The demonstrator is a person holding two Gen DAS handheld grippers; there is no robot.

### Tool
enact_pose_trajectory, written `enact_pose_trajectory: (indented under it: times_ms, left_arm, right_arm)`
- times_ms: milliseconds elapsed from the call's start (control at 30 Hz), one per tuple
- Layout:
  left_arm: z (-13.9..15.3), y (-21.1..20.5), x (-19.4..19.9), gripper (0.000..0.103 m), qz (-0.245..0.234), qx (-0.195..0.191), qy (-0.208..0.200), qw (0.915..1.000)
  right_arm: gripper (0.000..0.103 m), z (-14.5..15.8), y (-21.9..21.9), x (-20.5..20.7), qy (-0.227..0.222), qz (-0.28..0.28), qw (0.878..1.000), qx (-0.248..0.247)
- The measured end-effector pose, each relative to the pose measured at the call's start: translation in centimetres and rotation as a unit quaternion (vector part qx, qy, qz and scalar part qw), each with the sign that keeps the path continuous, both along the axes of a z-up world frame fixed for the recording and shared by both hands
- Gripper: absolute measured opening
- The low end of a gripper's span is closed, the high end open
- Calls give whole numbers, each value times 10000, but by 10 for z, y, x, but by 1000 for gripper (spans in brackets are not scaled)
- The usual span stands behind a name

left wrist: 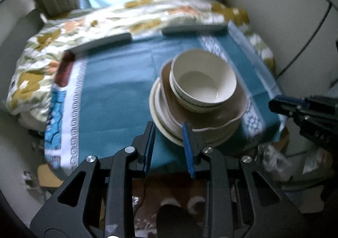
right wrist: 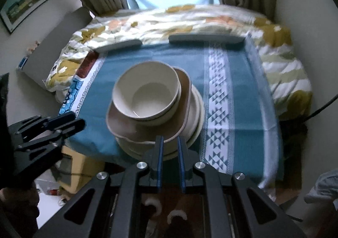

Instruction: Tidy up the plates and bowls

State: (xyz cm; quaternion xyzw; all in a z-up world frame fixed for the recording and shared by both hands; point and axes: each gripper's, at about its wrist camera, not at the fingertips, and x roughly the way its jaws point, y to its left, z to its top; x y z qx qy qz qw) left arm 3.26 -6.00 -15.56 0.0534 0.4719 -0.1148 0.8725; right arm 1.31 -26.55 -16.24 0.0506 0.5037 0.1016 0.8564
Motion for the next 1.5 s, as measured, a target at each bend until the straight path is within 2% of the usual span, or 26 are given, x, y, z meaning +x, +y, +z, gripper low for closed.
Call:
enact_pose_trajectory:
  times_ms: [33,67,100,133,200,233,267,300,333,467,533,733,967,1167,1500]
  left_arm:
    - [11,4,-8,29,66,-76,-138,9999]
    - [22,8,-16,38,117,-155,-287,9994]
    - [37,13,-25,54,184,-249,-514,9982]
    - [52,17,-33,61,200,-328,-738,9965]
    - [84,25,-47,79,205,-385,-1287,9907]
    - [99,28,-52,82,227,-343,-1541,9872]
    - [112,30,-55,92,253,-300,-1756,9837]
    - [126,33,-59,103,291,-268,-2009,9788]
    - [140,37,-66,103,338,-263,-2322,9717]
    - [167,49,-84,103,456,-177,-3090,9498]
    - [170,54,-84,103,507,-123,-3154,9475]
    - [164,62,-88,103,575,-244,-3242,9439]
    - [163,67,-90,103,627,-333,-3256,9428]
    - [163,66,-92,103,611,-268,-3295,9418]
    - [163,60,-94,103,569,-247,-3212,9450]
  right_arm:
    - [12,11,1,-10,-176,-38,9998,-31]
    - [12,20,2,-15,-278,-56,9996,-23]
    - [12,29,3,-20,-388,-83,9992,-26]
    - [14,44,6,-27,-573,-143,9982,-67]
    - [30,65,9,-35,-856,-196,9961,-104]
    - [53,78,10,-38,-1036,-228,9943,-104]
    - [78,93,12,-41,-1247,-289,9917,-107]
    - [88,103,12,-43,-1408,-327,9894,-106]
    - [97,119,14,-47,-1696,-404,9846,-123]
    - [99,151,21,-55,-2284,-643,9707,-384]
    - [100,159,25,-62,-2577,-788,9623,-382]
    - [102,162,30,-70,-2926,-903,9510,-438]
    - [102,163,31,-72,-3017,-983,9470,-498]
    - [102,162,30,-74,-3041,-1003,9462,-477]
    - [102,161,28,-73,-3007,-994,9475,-436]
